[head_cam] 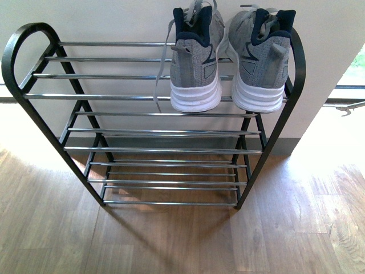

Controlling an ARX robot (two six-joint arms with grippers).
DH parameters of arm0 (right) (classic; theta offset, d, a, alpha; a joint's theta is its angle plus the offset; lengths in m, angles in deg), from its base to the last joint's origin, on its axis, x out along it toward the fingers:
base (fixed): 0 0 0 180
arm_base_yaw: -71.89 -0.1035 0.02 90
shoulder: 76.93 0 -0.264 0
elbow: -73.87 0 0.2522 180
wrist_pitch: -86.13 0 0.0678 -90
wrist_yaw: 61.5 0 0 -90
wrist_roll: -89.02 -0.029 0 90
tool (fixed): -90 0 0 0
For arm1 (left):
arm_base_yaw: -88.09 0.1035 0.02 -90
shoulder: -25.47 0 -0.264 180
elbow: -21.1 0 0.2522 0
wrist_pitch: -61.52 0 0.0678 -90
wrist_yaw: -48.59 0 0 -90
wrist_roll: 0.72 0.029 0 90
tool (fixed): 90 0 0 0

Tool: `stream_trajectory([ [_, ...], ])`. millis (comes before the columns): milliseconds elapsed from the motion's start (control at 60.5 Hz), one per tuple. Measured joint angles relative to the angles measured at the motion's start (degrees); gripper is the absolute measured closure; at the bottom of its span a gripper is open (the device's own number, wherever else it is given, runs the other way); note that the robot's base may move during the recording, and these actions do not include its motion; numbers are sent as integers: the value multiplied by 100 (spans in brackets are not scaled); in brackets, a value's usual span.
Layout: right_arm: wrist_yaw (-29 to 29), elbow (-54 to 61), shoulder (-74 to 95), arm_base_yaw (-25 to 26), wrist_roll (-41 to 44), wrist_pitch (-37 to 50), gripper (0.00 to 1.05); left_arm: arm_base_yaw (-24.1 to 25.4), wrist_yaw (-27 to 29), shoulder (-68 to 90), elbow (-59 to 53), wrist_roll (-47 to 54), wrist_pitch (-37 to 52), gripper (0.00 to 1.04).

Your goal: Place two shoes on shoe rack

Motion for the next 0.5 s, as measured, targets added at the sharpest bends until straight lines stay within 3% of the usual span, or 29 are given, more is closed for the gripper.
stream_trajectory([
  [397, -37, 0, -4, 7, 0, -11, 9, 9, -31, -2, 0, 9, 0, 12],
  [430, -35, 0, -11, 4, -2, -11, 9, 9, -20, -2, 0, 13, 0, 8],
  [496, -15, 0, 0, 7, 0, -11, 9, 9, -11, -2, 0, 13, 0, 10],
])
